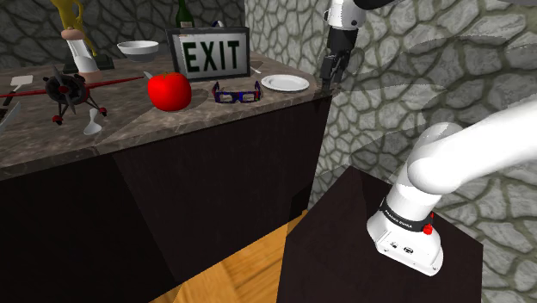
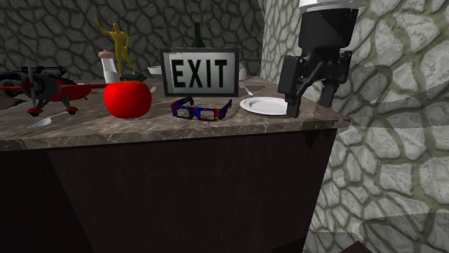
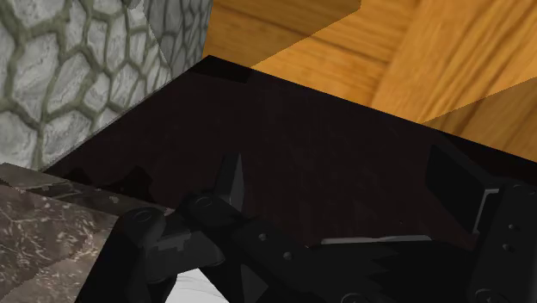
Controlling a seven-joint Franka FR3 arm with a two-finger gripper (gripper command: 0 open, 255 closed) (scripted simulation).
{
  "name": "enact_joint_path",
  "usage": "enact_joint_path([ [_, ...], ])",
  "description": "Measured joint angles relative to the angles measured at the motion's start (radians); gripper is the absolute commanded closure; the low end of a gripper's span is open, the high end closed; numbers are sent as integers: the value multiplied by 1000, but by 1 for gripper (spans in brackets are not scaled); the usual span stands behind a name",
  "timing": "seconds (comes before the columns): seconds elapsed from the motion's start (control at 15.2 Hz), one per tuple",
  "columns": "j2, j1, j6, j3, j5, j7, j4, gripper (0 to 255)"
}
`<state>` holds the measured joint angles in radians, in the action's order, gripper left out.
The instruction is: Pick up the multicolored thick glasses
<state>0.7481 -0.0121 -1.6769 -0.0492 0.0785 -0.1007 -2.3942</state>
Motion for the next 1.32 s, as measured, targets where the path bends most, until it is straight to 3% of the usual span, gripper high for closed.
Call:
enact_joint_path([
  [0.46,-167,-30,-84,41,-31,42,91,0],
  [1.32,-622,-87,-188,138,-52,145,469,0],
])
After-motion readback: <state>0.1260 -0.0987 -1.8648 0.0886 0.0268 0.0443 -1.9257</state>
